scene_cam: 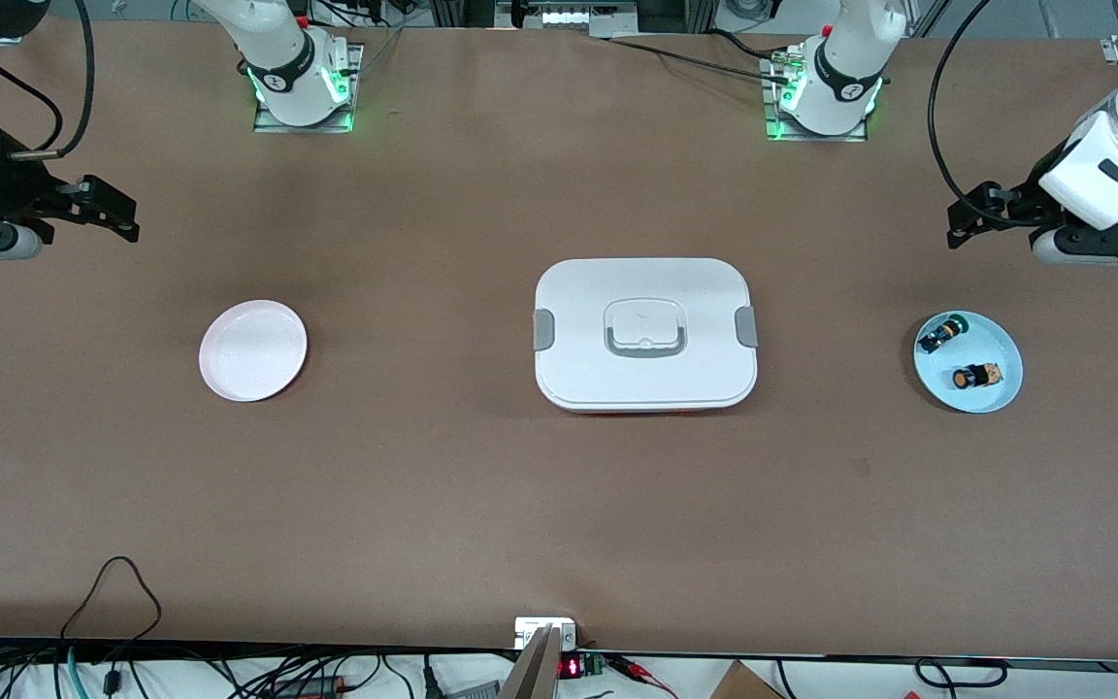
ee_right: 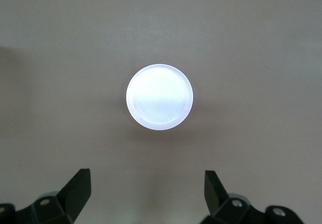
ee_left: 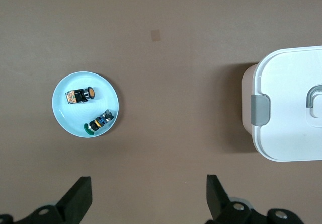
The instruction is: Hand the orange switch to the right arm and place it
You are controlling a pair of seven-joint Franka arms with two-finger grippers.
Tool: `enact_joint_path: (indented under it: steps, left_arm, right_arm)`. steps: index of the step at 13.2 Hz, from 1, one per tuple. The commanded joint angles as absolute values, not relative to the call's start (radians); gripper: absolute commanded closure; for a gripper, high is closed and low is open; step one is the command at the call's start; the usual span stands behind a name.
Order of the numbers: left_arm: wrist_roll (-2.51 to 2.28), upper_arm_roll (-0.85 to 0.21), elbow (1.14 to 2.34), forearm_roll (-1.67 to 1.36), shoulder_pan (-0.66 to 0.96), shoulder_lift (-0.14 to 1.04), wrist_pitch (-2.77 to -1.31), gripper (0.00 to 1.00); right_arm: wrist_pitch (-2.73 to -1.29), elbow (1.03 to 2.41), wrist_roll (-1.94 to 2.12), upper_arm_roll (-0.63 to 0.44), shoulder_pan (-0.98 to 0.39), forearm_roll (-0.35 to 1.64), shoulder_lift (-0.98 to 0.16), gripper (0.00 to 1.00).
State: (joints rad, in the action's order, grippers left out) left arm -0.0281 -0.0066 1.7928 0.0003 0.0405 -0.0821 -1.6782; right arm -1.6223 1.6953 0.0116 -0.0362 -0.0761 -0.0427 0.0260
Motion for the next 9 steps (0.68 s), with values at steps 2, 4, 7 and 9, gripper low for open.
enact_joint_path:
  steps: [2, 4, 7, 9]
  left_arm:
    - [-0.038, -0.006, 1.759, 0.021, 0.048, -0.067, -1.651, 0.00]
    - [-0.038, -0.006, 1.759, 0.021, 0.048, -0.067, -1.651, 0.00]
    - [-0.040, -0.006, 1.759, 0.021, 0.045, -0.067, -1.638, 0.00]
    - [-0.044, -0.005, 1.759, 0.021, 0.038, -0.067, -1.620, 0.00]
  right_arm:
    - [-1.595, 1.667, 0.028, -0.034, -0.074, -0.029, 0.012, 0.00]
    - [-1.595, 1.661, 0.026, -0.034, -0.075, -0.029, 0.011, 0.00]
    - [-1.595, 1.654, 0.028, -0.035, -0.069, -0.029, 0.011, 0.00]
    - [-1.595, 1.654, 0.026, -0.035, -0.074, -0.032, 0.009, 0.00]
